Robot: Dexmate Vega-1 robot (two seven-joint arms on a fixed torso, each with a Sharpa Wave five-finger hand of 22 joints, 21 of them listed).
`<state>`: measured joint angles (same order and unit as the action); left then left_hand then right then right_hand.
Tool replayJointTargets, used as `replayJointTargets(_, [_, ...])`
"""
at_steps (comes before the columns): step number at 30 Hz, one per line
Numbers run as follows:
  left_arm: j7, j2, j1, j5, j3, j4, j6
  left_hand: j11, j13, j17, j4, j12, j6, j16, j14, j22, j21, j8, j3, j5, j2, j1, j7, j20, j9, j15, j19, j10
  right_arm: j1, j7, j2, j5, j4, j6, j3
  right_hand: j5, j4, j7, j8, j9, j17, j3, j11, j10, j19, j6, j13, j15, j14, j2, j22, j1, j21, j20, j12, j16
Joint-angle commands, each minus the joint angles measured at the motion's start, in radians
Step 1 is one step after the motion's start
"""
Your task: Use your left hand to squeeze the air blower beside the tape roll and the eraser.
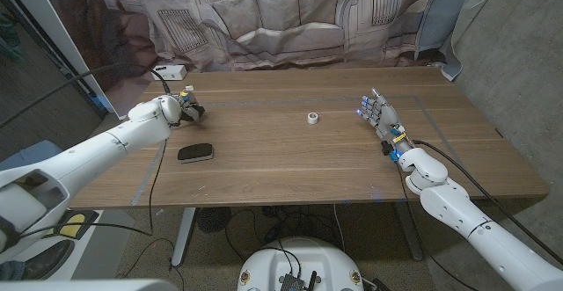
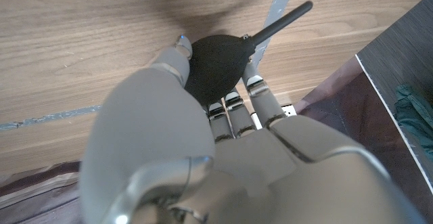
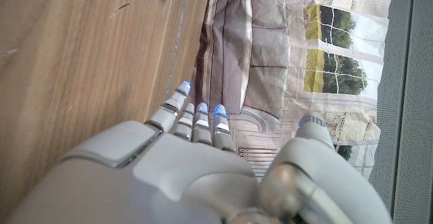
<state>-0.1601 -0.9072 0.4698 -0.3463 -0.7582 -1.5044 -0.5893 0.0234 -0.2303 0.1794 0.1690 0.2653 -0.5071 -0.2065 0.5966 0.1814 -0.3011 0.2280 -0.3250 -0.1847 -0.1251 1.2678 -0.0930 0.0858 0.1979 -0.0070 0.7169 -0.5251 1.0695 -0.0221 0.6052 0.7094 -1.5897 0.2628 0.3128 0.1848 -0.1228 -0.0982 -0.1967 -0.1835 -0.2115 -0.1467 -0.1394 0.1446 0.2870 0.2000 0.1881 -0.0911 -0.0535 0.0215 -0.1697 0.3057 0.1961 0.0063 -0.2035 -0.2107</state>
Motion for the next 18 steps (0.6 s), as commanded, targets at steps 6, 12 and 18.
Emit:
replayJointTargets(6, [-0.01,-0.069,0.042,-0.014,0.045,-0.142,-0.068,0.003,-0.003,0.004,-0.001,-0.006,-0.009,0.005,0.012,0.003,-0.003,-0.007,-0.008,-0.006,0.0,0.01,-0.002,0.0,0.006,0.001,0.009,-0.004,-0.001,0.009,0.001,0.011,-0.005,-0.006,-0.001,-0.001,-0.004,-0.008,0.004,-0.002,-0.002,0.0,-0.002,0.008,0.001,0.003,0.006,-0.004,0.0,0.01,-0.003,0.004,-0.001,0.005,0.003,0.0])
replayJointTargets(12, [-0.014,-0.087,0.052,-0.024,0.058,-0.19,-0.079,0.003,-0.003,0.004,-0.002,-0.007,-0.01,0.005,0.013,0.003,-0.003,-0.007,-0.01,-0.006,0.0,0.011,-0.004,-0.001,0.006,0.001,0.01,-0.005,-0.003,0.011,-0.004,0.007,-0.003,0.007,-0.001,-0.001,-0.004,-0.008,0.004,-0.002,-0.002,0.0,-0.002,0.008,0.002,0.002,0.006,-0.004,0.0,0.01,-0.003,0.004,-0.001,0.005,0.003,0.0])
replayJointTargets(18, [-0.012,-0.103,0.07,-0.024,0.079,-0.231,-0.093,0.003,-0.004,0.004,-0.005,-0.008,-0.011,0.006,0.014,0.003,-0.003,-0.008,-0.01,-0.005,0.002,0.008,-0.003,-0.001,0.006,0.001,0.011,-0.005,-0.004,0.013,-0.005,0.005,0.0,0.011,0.0,-0.001,-0.005,-0.008,0.004,-0.002,-0.002,0.0,-0.002,0.007,0.001,0.002,0.006,-0.003,0.0,0.01,-0.003,0.004,-0.001,0.005,0.004,0.001])
